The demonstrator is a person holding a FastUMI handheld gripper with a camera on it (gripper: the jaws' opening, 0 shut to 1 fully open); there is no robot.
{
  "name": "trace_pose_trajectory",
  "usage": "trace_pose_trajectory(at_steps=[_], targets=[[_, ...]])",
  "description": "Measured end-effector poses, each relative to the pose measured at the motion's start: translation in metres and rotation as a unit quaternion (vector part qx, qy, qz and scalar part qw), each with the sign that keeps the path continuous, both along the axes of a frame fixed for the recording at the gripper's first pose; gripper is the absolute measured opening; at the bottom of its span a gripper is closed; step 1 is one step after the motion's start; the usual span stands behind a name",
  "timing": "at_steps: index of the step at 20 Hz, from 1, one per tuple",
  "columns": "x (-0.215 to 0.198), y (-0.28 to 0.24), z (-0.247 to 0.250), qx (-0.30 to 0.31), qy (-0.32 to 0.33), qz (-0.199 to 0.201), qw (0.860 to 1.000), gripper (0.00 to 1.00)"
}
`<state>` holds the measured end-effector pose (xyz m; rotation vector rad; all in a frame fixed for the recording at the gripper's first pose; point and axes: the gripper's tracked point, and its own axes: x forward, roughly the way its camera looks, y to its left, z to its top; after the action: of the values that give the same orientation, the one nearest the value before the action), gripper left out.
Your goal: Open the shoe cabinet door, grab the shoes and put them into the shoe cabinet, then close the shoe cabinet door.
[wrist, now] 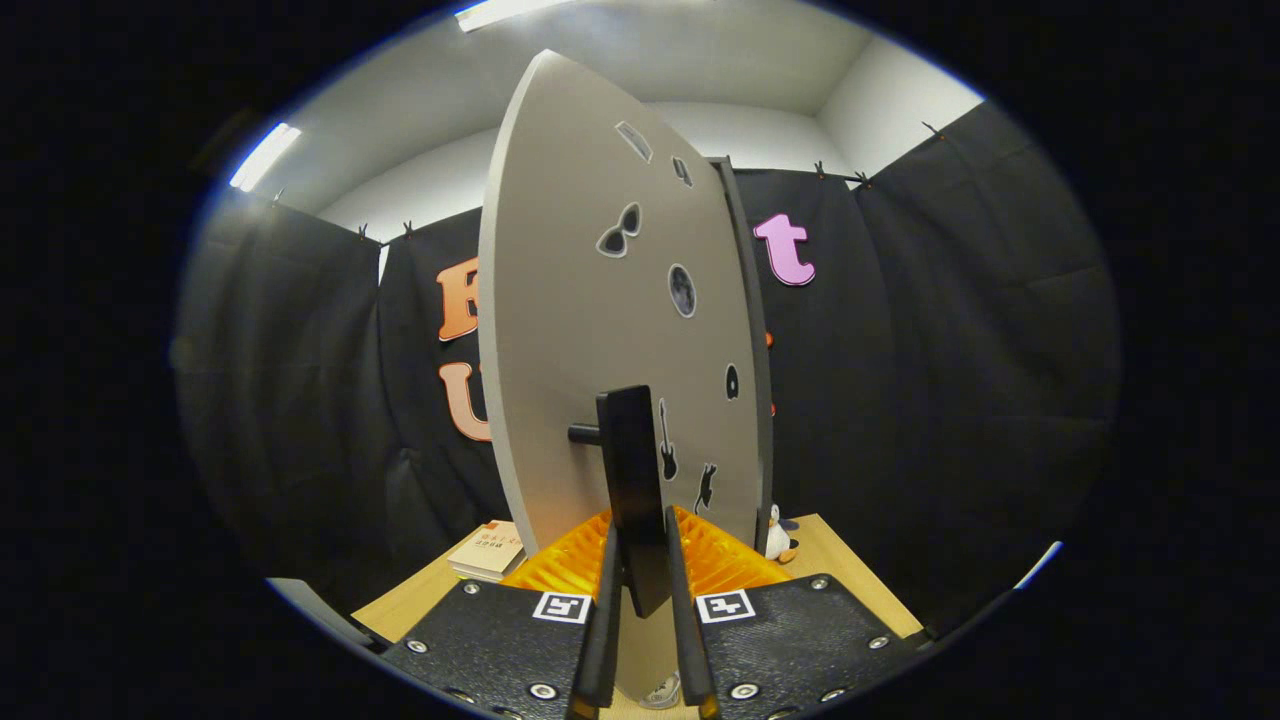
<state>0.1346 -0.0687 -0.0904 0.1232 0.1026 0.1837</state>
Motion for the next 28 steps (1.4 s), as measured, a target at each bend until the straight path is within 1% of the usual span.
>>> trace_pose_trajectory(at_steps=[3,5,11,14,15,16,18,19,23,25,28], targets=[[-0.004,-0.022,-0.001,-0.024,-0.009,0.004,1.000,0.24],[-0.006,-0.043,-0.002,-0.029,-0.011,-0.004,1.000,0.24],[-0.007,-0.101,-0.032,-0.025,0.025,-0.030,0.999,0.24],[-0.002,-0.139,-0.031,-0.046,0.017,-0.066,0.997,0.21],[0.000,-0.153,-0.032,-0.057,0.013,-0.082,0.995,0.18],[-0.001,-0.164,-0.032,-0.057,0.017,-0.087,0.994,0.16],[0.000,-0.169,-0.034,-0.031,0.028,-0.086,0.995,0.16],[-0.002,-0.171,-0.034,-0.028,0.029,-0.087,0.995,0.16],[-0.010,-0.165,-0.026,-0.073,0.012,-0.092,0.993,0.17],[-0.015,-0.168,-0.020,-0.105,0.003,-0.117,0.988,0.16],[-0.023,-0.161,-0.013,-0.122,0.002,-0.140,0.983,0.15]])
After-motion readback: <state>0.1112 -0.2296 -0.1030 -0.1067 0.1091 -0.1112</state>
